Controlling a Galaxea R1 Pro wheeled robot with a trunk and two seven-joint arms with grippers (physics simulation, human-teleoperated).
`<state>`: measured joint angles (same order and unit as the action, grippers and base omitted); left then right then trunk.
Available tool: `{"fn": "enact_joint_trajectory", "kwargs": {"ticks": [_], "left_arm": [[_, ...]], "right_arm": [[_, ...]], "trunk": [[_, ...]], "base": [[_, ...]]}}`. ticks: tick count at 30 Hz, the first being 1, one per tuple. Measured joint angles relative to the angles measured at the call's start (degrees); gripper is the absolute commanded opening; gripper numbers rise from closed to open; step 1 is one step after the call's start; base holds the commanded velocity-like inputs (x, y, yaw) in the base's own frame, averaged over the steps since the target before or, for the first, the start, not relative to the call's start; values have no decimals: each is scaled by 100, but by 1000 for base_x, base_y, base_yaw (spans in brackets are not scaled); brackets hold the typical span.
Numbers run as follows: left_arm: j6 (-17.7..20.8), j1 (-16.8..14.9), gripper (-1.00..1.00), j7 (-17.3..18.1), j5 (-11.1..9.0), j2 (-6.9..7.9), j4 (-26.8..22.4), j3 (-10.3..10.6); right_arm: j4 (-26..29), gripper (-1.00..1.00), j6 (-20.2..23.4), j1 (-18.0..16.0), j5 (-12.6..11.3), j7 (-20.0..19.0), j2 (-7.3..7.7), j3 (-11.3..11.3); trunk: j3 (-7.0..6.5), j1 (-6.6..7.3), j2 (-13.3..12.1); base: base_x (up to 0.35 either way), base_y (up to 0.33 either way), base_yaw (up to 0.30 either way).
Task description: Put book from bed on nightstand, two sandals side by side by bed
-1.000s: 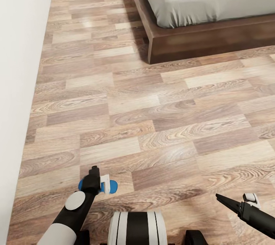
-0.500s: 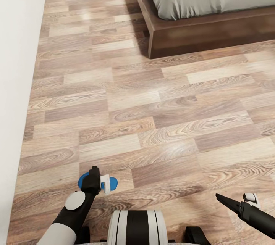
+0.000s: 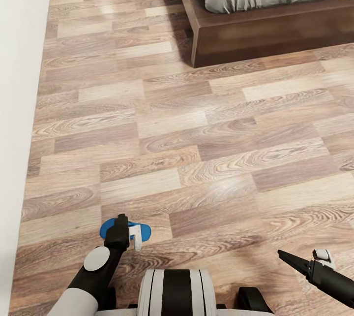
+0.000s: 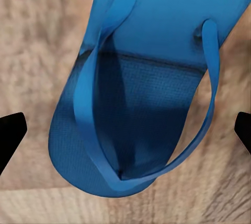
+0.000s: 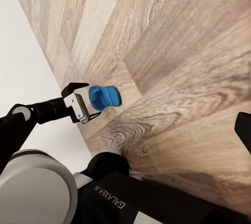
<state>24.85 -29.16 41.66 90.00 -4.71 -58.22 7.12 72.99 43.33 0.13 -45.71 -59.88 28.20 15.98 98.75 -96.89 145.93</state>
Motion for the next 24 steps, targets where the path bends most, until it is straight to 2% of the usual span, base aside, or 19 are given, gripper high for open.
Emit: {"fn": "enact_joint_trajectory", "kwargs": {"ticks": [2,7,24], "left_arm": [[0,0,100,0,0,0,0,1],[1,0,100,0,-1,4,0,-1],[1,0,100,0,0,8,2,-2]], "right_arm": [[0,100,1,-2,0,0,0,0],[0,100,-1,0,1,0,0,0],[-1,100,1,0,0,0,0,0]], "trunk": [[0,0,0],[110,-13,7],[111,-13,7]], "base": [[0,0,0],[0,0,0],[0,0,0]]}}
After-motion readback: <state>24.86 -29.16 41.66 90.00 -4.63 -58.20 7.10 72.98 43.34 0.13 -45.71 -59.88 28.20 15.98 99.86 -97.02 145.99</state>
